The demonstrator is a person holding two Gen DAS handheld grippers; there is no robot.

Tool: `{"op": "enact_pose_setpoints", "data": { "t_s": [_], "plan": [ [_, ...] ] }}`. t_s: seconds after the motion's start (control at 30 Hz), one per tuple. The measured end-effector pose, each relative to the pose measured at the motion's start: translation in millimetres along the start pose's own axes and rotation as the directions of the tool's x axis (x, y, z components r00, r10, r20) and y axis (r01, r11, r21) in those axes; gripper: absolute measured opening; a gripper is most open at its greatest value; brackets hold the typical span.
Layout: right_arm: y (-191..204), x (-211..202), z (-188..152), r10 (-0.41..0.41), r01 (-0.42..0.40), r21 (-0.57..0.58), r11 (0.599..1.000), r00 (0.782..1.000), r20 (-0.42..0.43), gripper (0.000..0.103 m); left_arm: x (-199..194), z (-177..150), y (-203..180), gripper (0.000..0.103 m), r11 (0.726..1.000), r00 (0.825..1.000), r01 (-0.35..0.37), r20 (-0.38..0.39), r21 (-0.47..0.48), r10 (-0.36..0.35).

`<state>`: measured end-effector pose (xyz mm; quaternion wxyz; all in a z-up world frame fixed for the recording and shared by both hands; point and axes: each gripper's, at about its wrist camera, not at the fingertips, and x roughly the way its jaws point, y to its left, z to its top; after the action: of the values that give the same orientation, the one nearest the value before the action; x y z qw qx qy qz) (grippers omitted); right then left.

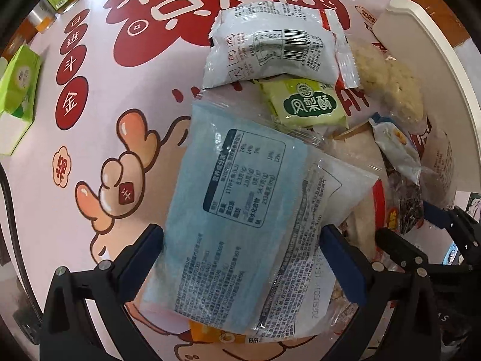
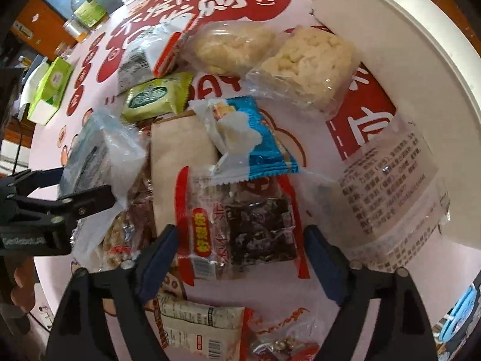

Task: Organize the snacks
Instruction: 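Grasp the blue-white bag with the left tool while the right tool grasps a dark jerky pack, then drop the blue-white bag into the tray with the left tool while the right drops the jerky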

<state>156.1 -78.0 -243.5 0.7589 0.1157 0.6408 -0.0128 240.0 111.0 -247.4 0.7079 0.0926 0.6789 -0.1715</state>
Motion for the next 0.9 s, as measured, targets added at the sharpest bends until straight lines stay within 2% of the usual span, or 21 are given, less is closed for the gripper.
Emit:
{"op": "enact_pose_setpoints", "data": {
  "t_s": [0.03, 0.1, 0.27, 0.4, 0.57, 0.7, 0.9],
  "plan": [
    [-1, -1, -2, 0.009, -0.009, 0.009, 1.0, 1.0, -0.001, 0.057, 1, 0, 0, 0.102, 1.0, 1.0, 0.01, 0.003, -0.014, -0.01],
    [-8, -5, -3, 0.03, -0.03, 0.042, 0.999, 1.0, -0.002, 0.046, -4, -13, 3, 0.094, 0.999, 0.999, 0.029, 0.024, -0.036, -0.028],
    [-13, -23, -14, 0.059, -0.061, 0.036, 0.997, 0.997, 0.046, 0.043, -19, -28, -2, 0.087, 0.999, 0.997, 0.009, 0.081, -0.044, -0.006],
    [-6, -51, -23, 0.07, -0.07, -0.003, 0.998, 0.991, 0.115, 0.043, -50, -41, -17, 0.086, 0.999, 0.985, -0.036, 0.169, -0.016, 0.038],
    [-3, -91, -34, 0.093, -0.09, -0.024, 0.996, 0.976, 0.198, 0.043, -106, -62, -39, 0.086, 0.995, 0.948, -0.09, 0.311, 0.035, 0.074],
    [-8, -132, -43, 0.107, -0.1, -0.038, 0.994, 0.953, 0.282, 0.043, -156, -78, -46, 0.086, 0.993, 0.904, -0.105, 0.421, 0.055, 0.072],
    [-29, -186, -40, 0.095, -0.082, -0.049, 0.995, 0.912, 0.398, 0.043, -204, -76, -75, 0.086, 0.995, 0.844, -0.091, 0.534, 0.039, 0.056]
  ]
}}
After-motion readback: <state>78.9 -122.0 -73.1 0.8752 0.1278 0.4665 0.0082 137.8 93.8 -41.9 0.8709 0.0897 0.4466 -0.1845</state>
